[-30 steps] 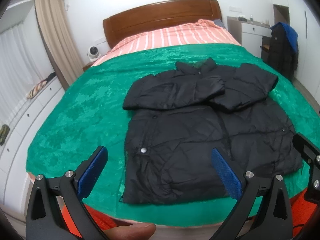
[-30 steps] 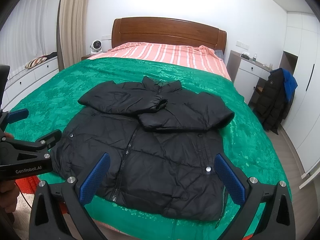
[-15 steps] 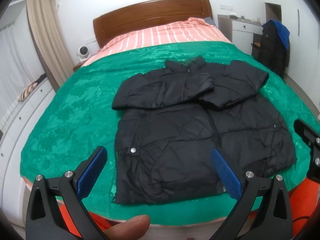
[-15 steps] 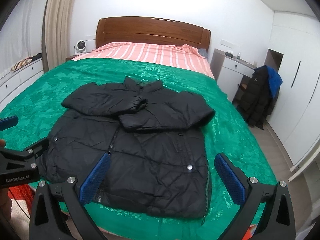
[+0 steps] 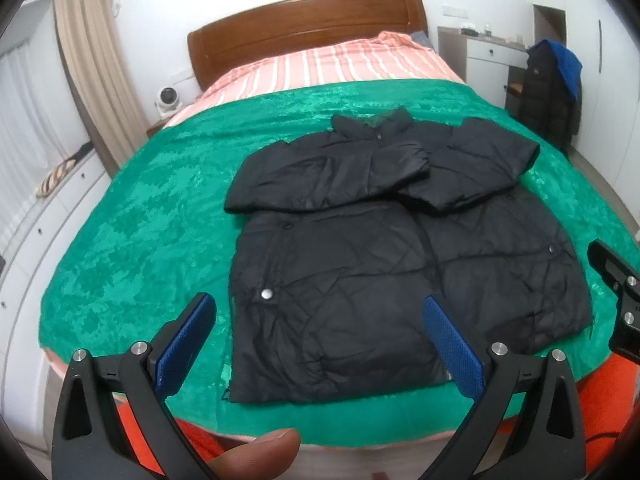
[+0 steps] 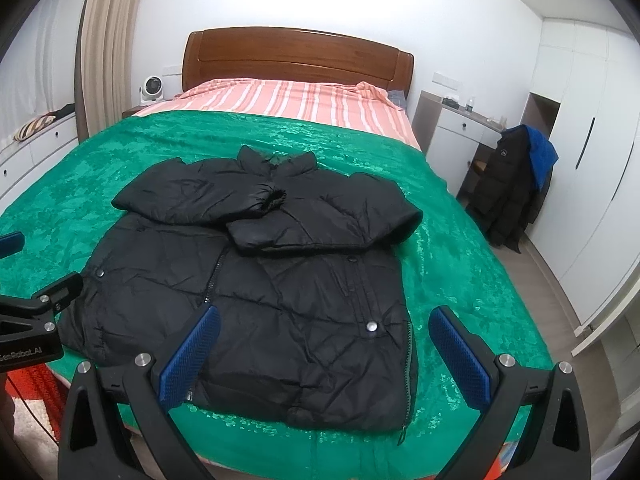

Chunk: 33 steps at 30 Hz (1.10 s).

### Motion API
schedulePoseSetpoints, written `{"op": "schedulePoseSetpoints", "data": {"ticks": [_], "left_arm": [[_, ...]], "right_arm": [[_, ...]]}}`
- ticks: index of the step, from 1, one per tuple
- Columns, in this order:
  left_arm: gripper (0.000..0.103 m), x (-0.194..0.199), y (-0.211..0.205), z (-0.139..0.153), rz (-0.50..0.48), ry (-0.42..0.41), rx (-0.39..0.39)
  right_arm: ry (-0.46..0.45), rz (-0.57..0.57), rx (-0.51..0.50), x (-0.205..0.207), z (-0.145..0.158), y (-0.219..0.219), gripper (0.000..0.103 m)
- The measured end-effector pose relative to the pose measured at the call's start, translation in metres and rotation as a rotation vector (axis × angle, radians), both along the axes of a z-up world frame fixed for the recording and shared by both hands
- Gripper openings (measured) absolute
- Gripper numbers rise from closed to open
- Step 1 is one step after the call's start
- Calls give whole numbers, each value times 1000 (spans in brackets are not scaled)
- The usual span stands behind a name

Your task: Fold large clothes

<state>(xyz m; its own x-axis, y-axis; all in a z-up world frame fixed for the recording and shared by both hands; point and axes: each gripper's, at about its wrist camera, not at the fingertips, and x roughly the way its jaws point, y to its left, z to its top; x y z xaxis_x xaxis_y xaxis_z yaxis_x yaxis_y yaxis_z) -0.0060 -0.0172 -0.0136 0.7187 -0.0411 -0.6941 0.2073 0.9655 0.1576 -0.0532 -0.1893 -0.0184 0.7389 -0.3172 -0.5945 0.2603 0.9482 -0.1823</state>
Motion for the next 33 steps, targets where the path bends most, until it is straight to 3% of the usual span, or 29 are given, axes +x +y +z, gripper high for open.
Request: {"op": "schedulePoseSetpoints", "data": {"ticks": [33], "left_arm": [[103,2,2,-5,8,37,-13]], "right_arm": [[15,-21,-4,-1,-5,-2,103]]}}
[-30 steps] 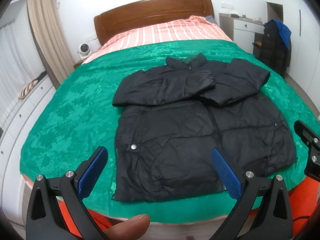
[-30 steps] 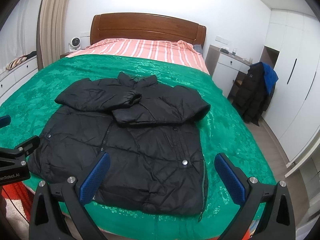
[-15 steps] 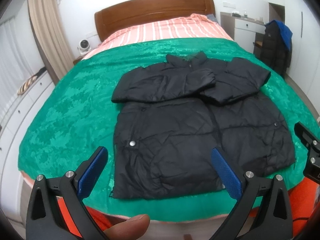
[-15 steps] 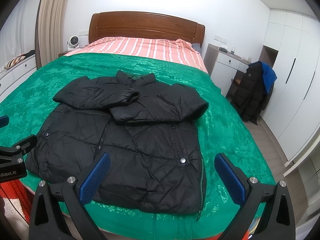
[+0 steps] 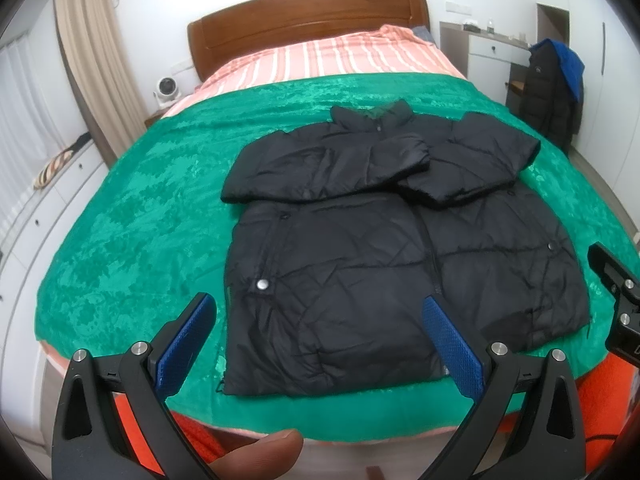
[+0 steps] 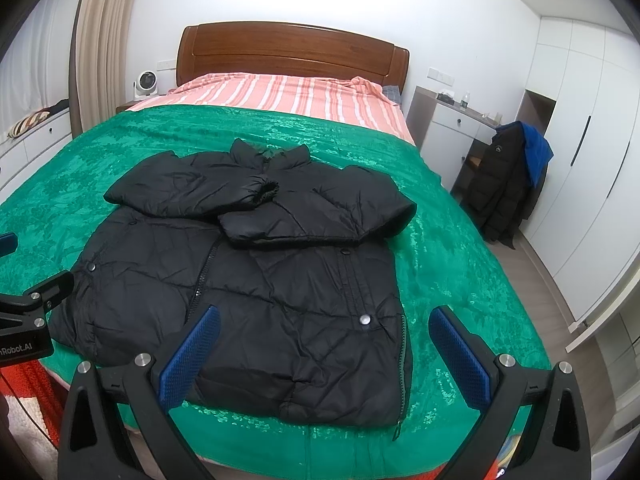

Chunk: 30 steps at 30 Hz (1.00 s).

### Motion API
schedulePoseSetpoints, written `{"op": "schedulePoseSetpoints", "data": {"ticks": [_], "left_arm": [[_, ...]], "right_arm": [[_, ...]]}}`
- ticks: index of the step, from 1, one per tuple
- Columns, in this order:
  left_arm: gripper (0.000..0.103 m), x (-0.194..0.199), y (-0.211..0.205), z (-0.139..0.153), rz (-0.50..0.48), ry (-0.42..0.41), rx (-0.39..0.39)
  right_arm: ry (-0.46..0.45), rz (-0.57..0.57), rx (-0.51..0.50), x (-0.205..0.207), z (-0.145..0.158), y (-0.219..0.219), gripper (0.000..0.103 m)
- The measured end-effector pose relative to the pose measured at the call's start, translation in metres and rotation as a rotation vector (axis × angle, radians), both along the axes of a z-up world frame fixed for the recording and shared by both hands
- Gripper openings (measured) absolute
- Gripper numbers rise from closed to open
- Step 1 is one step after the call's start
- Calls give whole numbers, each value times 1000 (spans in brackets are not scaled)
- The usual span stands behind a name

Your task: Fold large clothes

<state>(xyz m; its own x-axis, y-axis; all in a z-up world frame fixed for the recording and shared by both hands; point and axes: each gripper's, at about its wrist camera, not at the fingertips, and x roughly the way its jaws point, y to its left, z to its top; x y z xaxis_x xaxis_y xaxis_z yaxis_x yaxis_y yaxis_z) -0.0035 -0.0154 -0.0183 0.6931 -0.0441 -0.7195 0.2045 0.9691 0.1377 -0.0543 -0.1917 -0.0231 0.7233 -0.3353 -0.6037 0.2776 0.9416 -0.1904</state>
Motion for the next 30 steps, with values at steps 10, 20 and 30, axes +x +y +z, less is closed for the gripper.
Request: {"op": "schedulePoseSetpoints", "data": {"ticks": [10,20,30], "left_arm": [[103,0,0,-1,0,7,0],[103,6,3,-7,3,28,-7],[103,11,8,-11,1,36,-26]], "right_arm": [[2,-2,1,0,-2,-2,103],[8,36,28,5,-10,3,103],[-14,144,40,14,-17,14,103]]}}
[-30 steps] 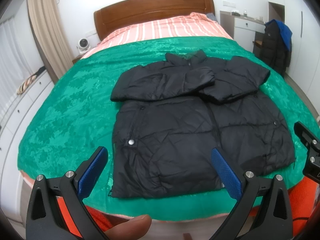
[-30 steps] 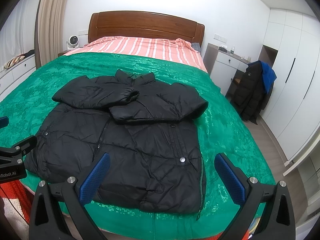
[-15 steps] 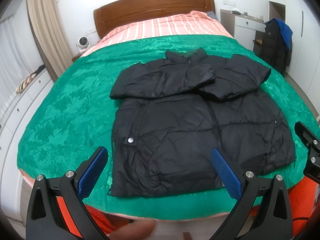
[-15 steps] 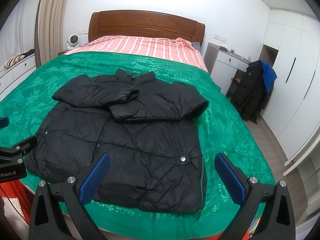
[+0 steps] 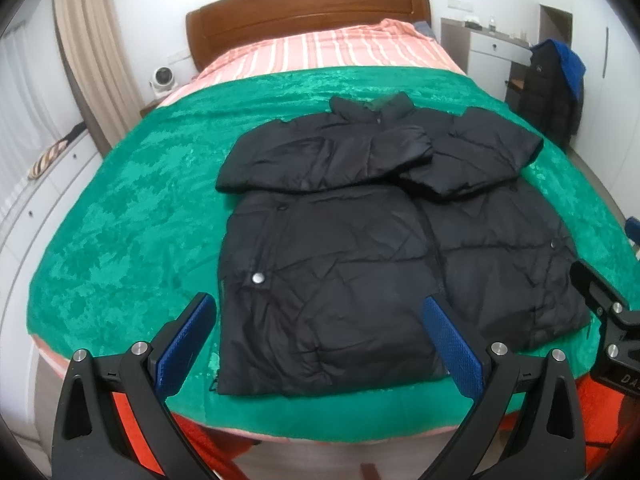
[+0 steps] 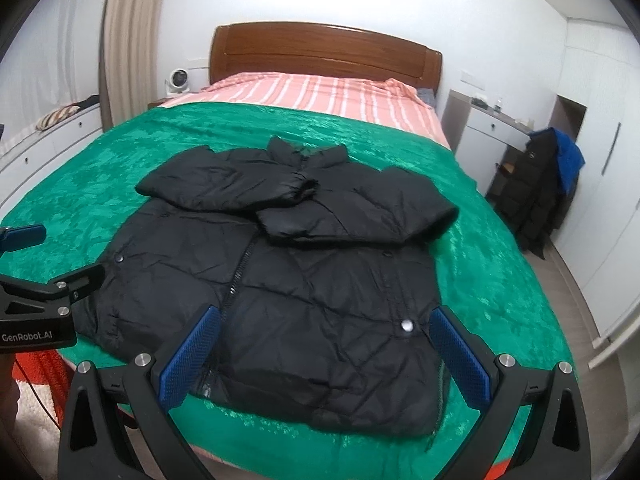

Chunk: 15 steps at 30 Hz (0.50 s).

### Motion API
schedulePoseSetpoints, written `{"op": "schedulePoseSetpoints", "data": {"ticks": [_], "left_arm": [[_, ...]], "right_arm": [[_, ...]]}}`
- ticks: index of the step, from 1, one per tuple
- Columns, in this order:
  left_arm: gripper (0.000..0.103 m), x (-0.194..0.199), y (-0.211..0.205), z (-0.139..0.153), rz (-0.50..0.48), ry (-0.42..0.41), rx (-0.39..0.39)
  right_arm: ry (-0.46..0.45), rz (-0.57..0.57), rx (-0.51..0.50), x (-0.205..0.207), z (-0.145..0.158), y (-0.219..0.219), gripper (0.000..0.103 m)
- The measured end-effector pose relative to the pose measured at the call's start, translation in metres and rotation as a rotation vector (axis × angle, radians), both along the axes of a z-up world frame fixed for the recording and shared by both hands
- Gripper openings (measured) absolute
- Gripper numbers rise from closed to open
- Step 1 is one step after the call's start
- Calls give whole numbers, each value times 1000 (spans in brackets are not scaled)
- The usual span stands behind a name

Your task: Fold large clothes

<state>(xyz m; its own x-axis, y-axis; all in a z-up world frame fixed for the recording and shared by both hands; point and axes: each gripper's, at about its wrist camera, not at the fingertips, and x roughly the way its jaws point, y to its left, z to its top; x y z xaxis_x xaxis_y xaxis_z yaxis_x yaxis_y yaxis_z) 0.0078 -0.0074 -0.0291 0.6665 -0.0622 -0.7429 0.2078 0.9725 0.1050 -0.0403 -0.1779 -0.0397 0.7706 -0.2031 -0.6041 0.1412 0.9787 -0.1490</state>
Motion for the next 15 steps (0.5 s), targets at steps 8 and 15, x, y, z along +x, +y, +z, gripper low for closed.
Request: {"op": "schedulePoseSetpoints", "data": {"ticks": [8,15], "left_arm": [[103,3,5,-8,25,45,-21],[103,5,45,-19,110,59,-5]], "right_arm": [[32,379,-329,126,-45,23,103],[265,362,-214,215,-95,-29,19]]}}
